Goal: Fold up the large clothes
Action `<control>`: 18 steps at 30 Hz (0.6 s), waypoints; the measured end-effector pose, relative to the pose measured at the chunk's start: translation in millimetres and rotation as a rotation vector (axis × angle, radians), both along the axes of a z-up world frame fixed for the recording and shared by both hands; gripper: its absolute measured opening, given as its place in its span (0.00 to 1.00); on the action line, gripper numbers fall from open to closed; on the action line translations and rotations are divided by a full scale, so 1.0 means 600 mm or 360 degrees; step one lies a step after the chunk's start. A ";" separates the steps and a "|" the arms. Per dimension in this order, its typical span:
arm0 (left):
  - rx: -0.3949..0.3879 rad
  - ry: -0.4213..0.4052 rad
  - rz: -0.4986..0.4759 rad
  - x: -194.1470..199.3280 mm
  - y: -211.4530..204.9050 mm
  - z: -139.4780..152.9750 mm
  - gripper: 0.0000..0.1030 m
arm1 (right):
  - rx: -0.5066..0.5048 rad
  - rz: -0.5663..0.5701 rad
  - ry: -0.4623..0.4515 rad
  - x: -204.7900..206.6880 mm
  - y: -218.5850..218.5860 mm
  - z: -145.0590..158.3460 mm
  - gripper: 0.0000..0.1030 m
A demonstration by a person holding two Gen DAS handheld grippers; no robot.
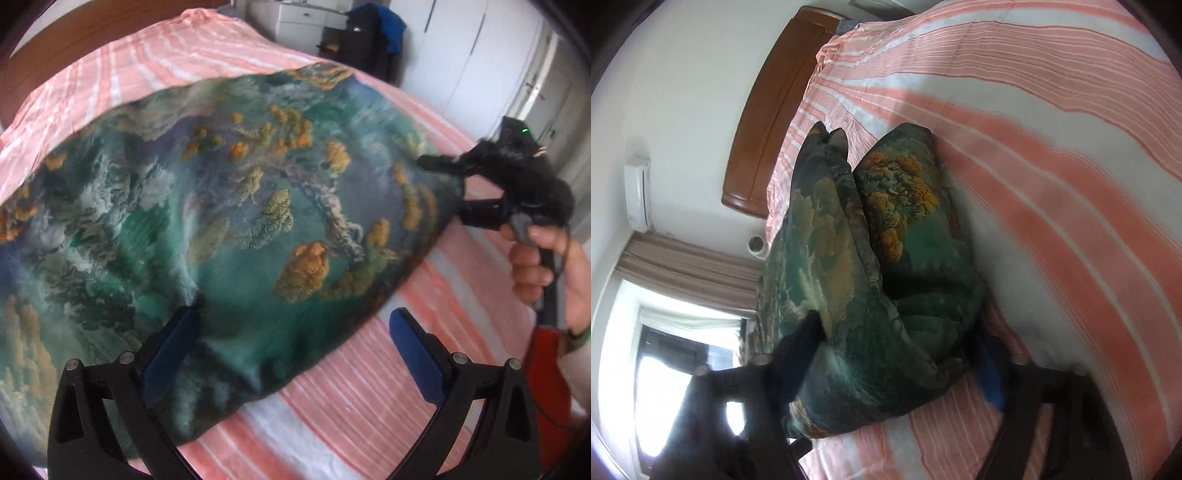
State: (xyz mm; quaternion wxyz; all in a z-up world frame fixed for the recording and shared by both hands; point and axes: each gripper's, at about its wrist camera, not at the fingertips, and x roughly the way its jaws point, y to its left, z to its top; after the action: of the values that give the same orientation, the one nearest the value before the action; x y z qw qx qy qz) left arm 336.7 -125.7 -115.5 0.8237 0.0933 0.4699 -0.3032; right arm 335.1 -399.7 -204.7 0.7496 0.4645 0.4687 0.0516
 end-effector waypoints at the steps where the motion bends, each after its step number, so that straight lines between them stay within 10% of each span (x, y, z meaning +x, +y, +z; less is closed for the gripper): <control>1: -0.0044 0.0006 0.0010 -0.002 0.012 0.021 0.99 | -0.0006 0.0010 -0.0030 0.000 0.000 0.008 0.44; 9: -0.0556 0.0097 -0.0119 0.039 0.087 0.257 0.99 | -0.0608 0.0398 -0.0662 -0.028 0.152 0.232 0.32; 18: -0.0132 0.0114 -0.0128 0.076 -0.006 0.287 0.99 | -0.1353 0.0917 -0.1042 -0.093 0.429 0.283 0.32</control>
State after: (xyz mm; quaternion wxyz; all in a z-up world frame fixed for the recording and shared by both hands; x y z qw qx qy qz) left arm 382.1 -129.2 56.7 0.7968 0.0670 0.4819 -0.3583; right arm 279.0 -142.4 -34.8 0.9304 -0.0609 0.3004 0.2008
